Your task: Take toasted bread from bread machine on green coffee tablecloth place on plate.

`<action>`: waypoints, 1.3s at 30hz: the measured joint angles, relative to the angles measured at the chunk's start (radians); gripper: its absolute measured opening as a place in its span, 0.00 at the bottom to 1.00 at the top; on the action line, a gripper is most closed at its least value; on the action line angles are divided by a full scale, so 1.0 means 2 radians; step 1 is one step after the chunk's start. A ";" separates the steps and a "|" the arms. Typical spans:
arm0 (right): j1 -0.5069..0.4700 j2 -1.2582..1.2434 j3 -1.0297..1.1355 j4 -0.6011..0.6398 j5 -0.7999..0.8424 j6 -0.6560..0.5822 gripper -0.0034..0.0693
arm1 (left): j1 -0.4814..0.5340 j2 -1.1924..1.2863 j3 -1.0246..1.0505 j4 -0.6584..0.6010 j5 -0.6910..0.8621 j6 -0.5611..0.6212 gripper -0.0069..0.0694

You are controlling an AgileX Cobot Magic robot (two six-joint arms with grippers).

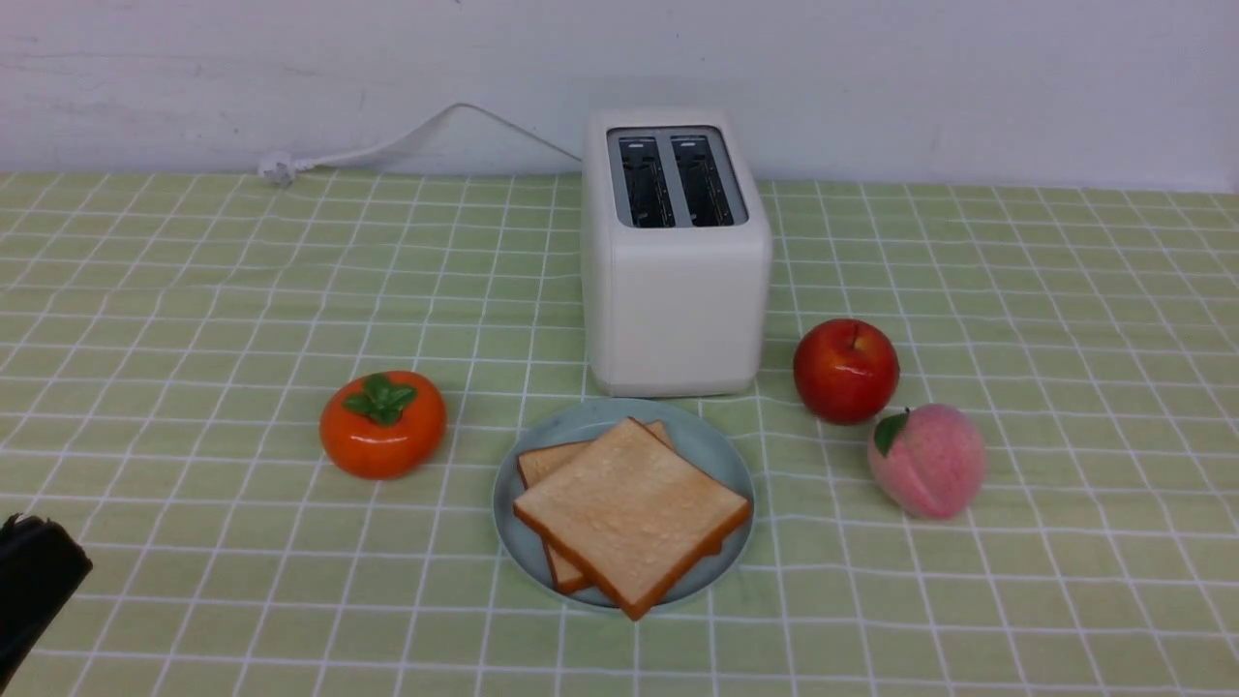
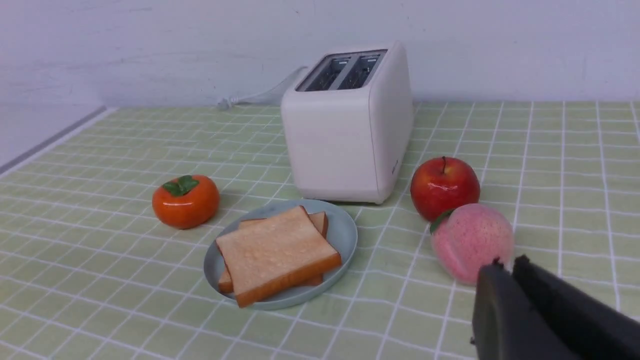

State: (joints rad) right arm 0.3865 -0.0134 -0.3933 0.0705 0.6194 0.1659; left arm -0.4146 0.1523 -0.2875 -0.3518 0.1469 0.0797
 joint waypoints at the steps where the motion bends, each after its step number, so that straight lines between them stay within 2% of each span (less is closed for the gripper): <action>1: 0.000 0.000 0.006 0.000 0.000 0.000 0.09 | 0.000 0.000 0.000 0.000 0.000 0.000 0.13; 8: -0.001 0.000 0.032 -0.015 0.002 0.000 0.09 | 0.000 0.000 0.000 0.000 0.000 0.000 0.14; 12: -0.048 0.000 0.045 -0.024 -0.002 -0.003 0.03 | 0.000 0.000 0.000 0.000 0.000 0.000 0.14; 13: -0.079 0.000 0.057 -0.018 -0.005 -0.014 0.02 | 0.000 0.000 0.000 0.000 0.000 0.000 0.14; 18: -0.178 0.000 0.125 0.049 -0.042 -0.083 0.02 | 0.000 0.000 0.000 -0.001 0.000 0.000 0.15; 20: -0.189 0.000 0.156 0.073 -0.066 -0.102 0.02 | 0.000 0.000 0.000 -0.001 0.000 0.000 0.16; 25: -0.191 0.000 0.205 0.088 -0.114 -0.127 0.02 | 0.000 0.000 0.000 -0.001 0.000 0.000 0.16; 31: -0.190 0.000 0.205 0.028 -0.112 -0.129 0.02 | 0.000 0.000 0.000 -0.001 0.000 0.000 0.16; 39: -0.190 0.000 0.205 0.021 -0.112 -0.129 0.02 | 0.000 0.000 0.000 -0.001 0.000 0.000 0.17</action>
State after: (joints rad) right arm 0.0071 -0.0134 0.0163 0.1116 0.3962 -0.0917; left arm -0.4146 0.1523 -0.2875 -0.3536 0.1469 0.0797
